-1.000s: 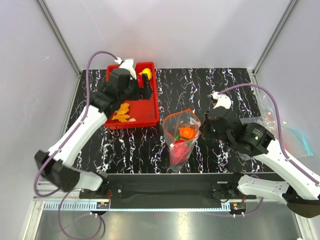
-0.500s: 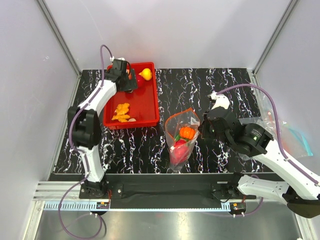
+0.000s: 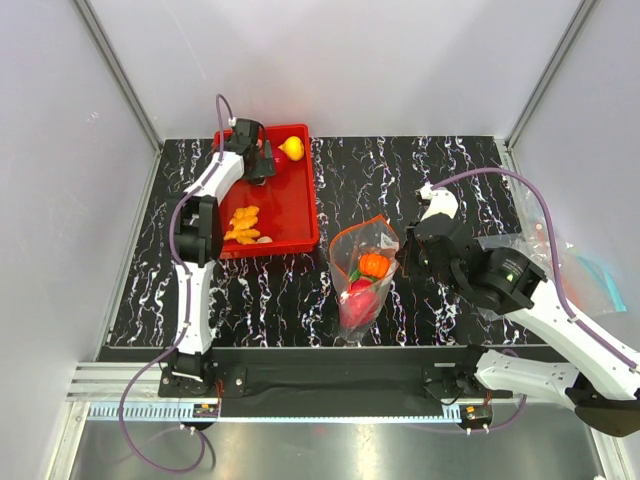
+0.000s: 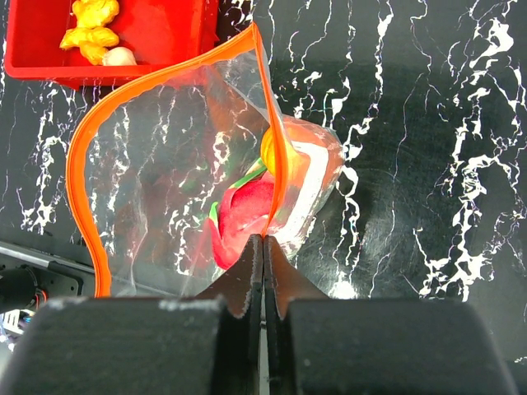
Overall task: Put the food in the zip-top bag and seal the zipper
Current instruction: Pick up the fake fruit from the bin.
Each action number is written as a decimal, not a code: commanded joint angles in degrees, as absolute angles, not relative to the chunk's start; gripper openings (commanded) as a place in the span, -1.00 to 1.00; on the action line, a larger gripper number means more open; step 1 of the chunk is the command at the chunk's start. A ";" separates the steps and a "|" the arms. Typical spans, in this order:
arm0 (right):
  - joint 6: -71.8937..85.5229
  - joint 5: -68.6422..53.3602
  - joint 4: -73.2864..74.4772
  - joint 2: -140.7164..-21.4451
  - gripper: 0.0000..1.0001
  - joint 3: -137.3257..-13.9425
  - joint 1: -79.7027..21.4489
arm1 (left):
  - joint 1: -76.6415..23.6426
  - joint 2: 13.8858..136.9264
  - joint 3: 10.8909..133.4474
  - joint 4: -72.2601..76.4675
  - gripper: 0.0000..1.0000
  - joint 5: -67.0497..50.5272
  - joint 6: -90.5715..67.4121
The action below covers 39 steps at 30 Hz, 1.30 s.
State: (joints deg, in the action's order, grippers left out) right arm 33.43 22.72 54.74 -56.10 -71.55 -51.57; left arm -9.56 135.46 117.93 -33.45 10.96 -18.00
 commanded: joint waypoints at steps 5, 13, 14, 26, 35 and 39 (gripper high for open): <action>32.78 21.97 52.38 -54.58 -1.00 -71.90 -51.15 | -8.00 135.36 119.89 -32.17 -0.07 8.17 -17.67; 33.31 22.06 52.91 -54.67 -1.00 -71.19 -51.24 | -7.74 120.08 105.84 -28.58 -0.29 5.28 -18.63; 33.22 22.06 52.82 -54.84 -1.00 -71.19 -51.15 | -7.73 117.71 103.65 -27.87 -0.28 4.58 -18.89; 33.22 21.36 51.86 -56.43 -1.00 -71.37 -51.15 | -14.75 86.26 83.33 -24.18 -0.24 -9.75 -21.71; 34.01 21.36 51.33 -56.51 -1.00 -71.19 -51.15 | -32.93 71.56 76.74 -21.53 -0.21 -11.96 -25.40; 34.63 21.45 51.24 -55.99 -1.00 -70.84 -51.24 | -40.68 67.51 73.39 -20.57 -0.21 -8.80 -26.28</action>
